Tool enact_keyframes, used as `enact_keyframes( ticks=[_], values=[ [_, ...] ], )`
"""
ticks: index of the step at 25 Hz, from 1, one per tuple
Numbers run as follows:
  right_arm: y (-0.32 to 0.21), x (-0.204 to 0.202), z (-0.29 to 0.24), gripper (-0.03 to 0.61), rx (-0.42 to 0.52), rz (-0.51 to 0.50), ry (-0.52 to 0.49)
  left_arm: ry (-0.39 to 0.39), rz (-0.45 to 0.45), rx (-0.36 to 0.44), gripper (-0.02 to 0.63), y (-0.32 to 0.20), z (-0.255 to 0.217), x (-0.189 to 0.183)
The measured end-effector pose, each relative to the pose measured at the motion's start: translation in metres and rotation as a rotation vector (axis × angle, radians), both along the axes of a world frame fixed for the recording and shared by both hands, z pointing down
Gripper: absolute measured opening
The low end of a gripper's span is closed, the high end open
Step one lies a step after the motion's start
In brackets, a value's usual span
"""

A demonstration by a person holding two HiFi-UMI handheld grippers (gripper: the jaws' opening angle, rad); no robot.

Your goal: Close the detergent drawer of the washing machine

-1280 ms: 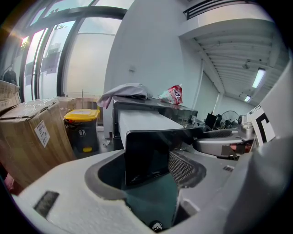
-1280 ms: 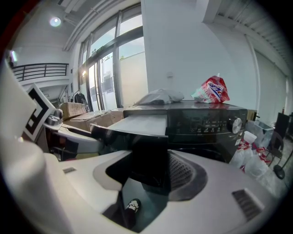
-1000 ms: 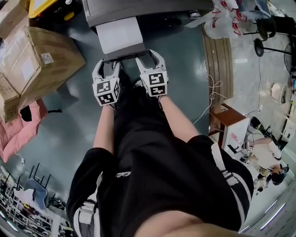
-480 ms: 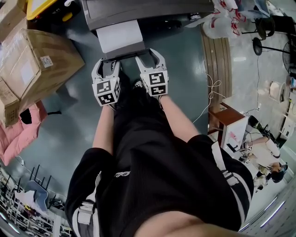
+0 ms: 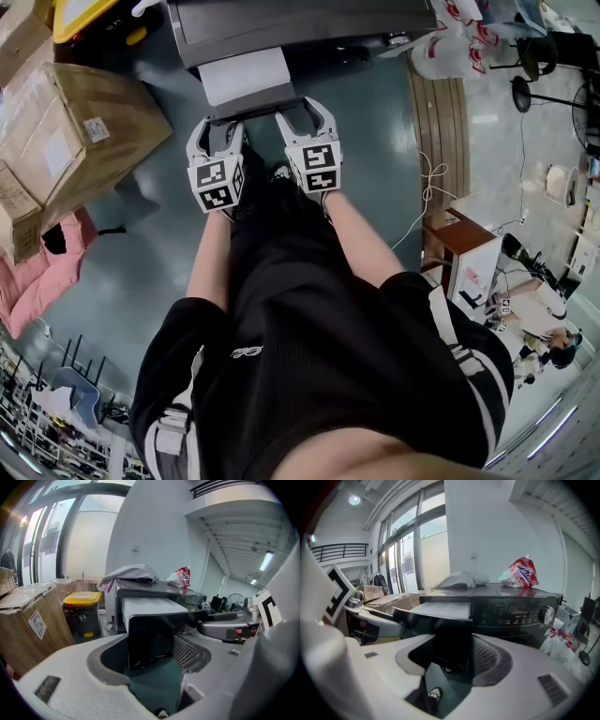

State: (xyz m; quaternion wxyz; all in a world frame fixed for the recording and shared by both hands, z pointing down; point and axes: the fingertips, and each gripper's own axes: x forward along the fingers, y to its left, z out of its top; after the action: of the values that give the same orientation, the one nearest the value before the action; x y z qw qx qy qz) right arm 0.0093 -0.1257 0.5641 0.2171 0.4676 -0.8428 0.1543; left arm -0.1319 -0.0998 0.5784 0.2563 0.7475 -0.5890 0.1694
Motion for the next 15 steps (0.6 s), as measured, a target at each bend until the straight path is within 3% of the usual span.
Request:
enact_keyframes(
  ticks=[15],
  values=[
    [-0.019, -0.010, -0.002, 0.232, -0.017, -0.001, 0.003, 0.001, -0.001, 0.000, 0.290, -0.020, 0.001, -0.007]
  ],
)
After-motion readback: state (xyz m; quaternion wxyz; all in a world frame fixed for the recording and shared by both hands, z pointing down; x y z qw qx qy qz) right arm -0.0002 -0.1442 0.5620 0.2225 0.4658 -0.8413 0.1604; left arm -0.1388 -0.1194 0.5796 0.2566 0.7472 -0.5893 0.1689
